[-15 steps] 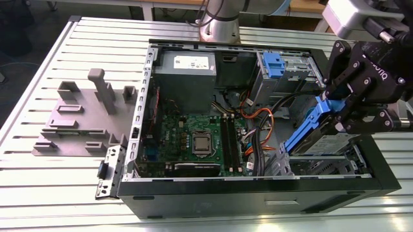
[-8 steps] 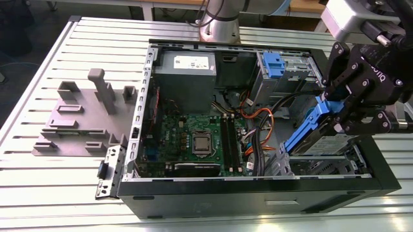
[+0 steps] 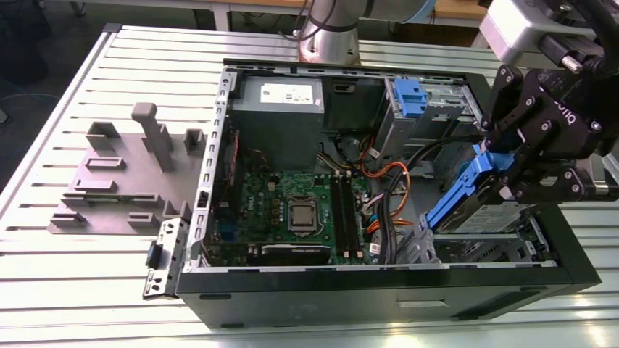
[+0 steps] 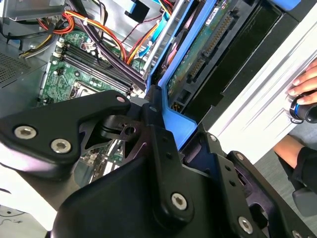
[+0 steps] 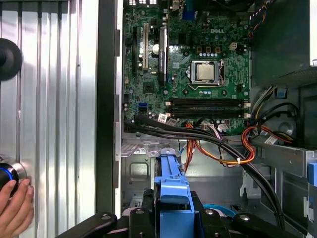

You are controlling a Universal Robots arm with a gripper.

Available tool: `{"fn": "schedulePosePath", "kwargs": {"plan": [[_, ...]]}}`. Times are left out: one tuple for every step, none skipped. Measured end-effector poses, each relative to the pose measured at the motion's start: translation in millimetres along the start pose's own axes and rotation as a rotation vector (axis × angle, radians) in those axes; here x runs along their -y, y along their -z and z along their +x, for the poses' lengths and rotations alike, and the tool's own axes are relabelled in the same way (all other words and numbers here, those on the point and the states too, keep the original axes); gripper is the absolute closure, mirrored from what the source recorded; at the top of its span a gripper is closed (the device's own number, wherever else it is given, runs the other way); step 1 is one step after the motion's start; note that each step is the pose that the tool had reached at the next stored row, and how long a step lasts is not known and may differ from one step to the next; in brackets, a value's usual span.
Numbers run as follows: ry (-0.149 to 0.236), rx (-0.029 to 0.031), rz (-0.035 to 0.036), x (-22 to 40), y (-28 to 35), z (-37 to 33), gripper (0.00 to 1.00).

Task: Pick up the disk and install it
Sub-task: 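Insert the disk into the insertion slot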

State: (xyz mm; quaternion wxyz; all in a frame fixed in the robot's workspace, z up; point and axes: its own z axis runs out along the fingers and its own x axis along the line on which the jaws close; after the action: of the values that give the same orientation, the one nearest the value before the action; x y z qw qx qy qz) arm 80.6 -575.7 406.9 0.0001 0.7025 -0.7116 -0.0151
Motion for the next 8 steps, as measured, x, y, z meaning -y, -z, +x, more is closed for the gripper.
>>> {"fn": "schedulePosePath", "kwargs": {"plan": [[0.0,-0.0001,0.0,0.0,-0.2,0.0,0.64],[0.0,0.0,0.0,0.0,-0.4,0.0,0.64],[0.0,-0.0001,0.0,0.0,-0.6,0.0,0.64],[0.0,0.0,0.0,0.0,-0.8,0.0,0.64],[0.0,0.0,-0.0001,0.0,-1.0,0.0,0.64],[0.0,0.0,0.0,0.0,-1.2,0.0,0.64],[0.0,0.0001,0.0,0.0,-1.5,0.0,0.64],[0.0,0.0,0.0,0.1,-1.6,0.0,0.64]]}}
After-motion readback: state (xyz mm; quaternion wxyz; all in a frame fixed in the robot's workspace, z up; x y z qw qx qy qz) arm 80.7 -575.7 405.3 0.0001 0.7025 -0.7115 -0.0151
